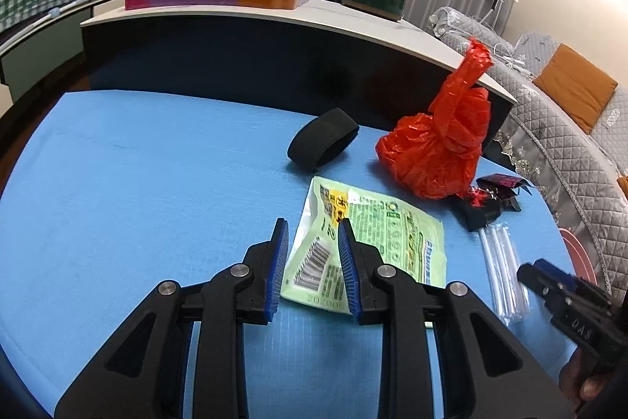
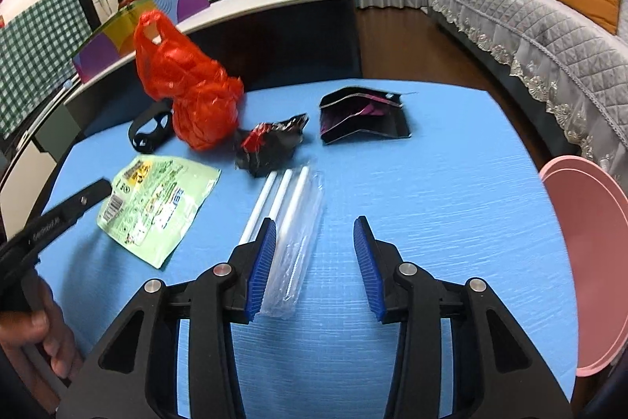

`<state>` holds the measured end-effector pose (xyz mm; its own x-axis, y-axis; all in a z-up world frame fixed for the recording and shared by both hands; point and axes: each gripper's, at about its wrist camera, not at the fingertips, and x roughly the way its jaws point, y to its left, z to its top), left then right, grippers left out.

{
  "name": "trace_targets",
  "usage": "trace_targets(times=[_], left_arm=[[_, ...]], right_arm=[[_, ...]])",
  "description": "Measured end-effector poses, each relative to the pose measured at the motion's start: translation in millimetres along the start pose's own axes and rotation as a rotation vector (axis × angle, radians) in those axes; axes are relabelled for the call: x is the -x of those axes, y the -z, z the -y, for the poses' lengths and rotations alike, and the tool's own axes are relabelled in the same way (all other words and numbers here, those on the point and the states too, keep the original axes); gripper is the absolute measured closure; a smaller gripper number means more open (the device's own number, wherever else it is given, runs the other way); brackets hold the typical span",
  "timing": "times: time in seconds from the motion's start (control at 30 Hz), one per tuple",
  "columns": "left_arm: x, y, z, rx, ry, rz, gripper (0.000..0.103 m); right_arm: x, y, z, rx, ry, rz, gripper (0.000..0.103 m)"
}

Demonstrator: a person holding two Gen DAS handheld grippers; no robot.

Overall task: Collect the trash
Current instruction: 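Grasp the green snack packet with the left tool while the right tool grasps the clear straws, then carry the packet and straws over the pink bin and open both tools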

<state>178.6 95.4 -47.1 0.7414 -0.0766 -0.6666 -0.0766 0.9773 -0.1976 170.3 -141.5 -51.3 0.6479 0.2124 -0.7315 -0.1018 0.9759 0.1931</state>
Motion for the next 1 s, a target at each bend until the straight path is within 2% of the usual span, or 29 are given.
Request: trace_targets(times=[0.17,0.23,0.27,0.37,0.4,0.6,1.0], left_arm=[[-6,-1,3,-0.011,-0.003,-0.032,0.077],[-7,0,6,-0.024,-0.004,-0.037,0.077],[-7,1,8,-0.031,-0.005,-0.039,0.078],[-6,4,10,-0.044,0.013,-0.052,0.093],[-6,4,11,-0.047,0.016,-0.053,0.096],[6,10,22,-0.087,0.036,-0.05,0.101],[63,12,43,-0.145,0.043,0.035,0.103]], right_arm=[[-4,0,-5,0.029,0.007,-0.025,0.064],[-5,0,-7,0.04,0.011,-0.032,0.071],[-5,1,-8,0.049,0.012,-0.036,0.078],[-2,4,-11,0.071,0.018,-0.031,0.094],[0,5,-12,0.078,0.028,-0.021,0.095],[24,3,-5,0.059,0.038,0.031,0.097],[89,2,8,0.027,0.037,0.148,0.097]])
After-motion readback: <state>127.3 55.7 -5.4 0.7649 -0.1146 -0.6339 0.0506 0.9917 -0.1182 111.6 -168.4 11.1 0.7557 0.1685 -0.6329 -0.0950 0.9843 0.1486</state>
